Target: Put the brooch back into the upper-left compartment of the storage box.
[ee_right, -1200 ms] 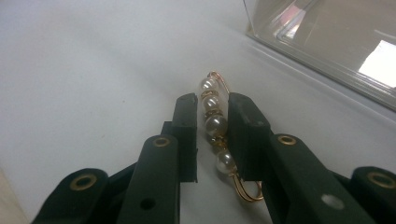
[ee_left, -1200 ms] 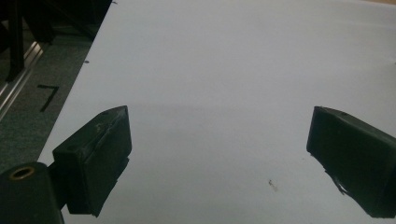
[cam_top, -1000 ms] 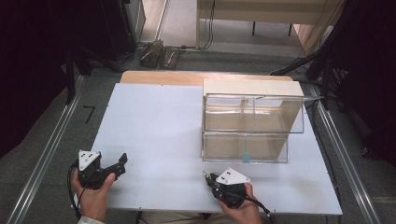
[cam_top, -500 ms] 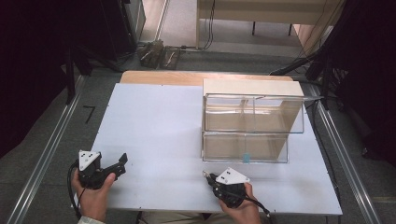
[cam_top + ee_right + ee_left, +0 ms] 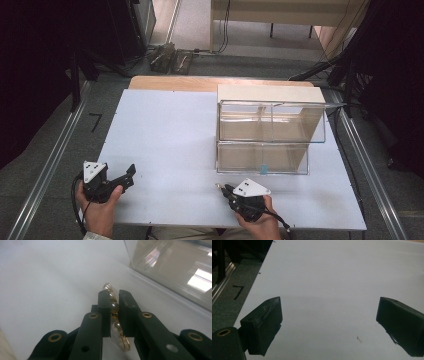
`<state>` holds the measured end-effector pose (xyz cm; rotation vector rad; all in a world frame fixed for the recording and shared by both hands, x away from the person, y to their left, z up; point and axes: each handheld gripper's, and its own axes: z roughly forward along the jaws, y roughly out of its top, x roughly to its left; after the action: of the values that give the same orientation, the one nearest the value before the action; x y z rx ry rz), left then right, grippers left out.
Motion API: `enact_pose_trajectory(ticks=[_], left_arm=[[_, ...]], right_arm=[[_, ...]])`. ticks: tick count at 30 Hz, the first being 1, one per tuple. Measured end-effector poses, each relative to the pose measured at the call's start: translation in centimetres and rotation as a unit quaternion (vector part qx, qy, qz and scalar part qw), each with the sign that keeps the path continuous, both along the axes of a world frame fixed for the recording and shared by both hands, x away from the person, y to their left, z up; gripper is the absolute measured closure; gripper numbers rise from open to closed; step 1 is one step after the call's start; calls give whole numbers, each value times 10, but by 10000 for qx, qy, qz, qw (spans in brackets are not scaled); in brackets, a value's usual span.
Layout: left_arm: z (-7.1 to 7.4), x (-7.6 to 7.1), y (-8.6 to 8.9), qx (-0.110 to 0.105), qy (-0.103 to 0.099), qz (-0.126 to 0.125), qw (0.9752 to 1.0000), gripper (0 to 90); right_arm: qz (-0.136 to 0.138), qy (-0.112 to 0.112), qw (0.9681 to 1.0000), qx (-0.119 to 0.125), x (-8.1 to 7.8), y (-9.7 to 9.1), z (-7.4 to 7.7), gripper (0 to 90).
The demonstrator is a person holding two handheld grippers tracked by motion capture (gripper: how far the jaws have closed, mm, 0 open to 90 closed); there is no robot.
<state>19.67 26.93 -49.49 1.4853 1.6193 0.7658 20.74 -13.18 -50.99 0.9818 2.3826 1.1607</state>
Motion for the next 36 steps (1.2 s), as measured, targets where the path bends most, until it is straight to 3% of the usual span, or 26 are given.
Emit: enact_pose_trajectory(ticks=[12,27,36], left_arm=[[0,0,0,-16,0,9,10000,59],[0,0,0,-9,21,17,10000,59],[-1,0,0,-6,24,24,10000,59]], right_arm=[[153,-2,9996,217,-6,-2,12,785],[219,-212,9982,512,-19,-14,35,785],[177,-451,9966,670,-23,-20,51,785]])
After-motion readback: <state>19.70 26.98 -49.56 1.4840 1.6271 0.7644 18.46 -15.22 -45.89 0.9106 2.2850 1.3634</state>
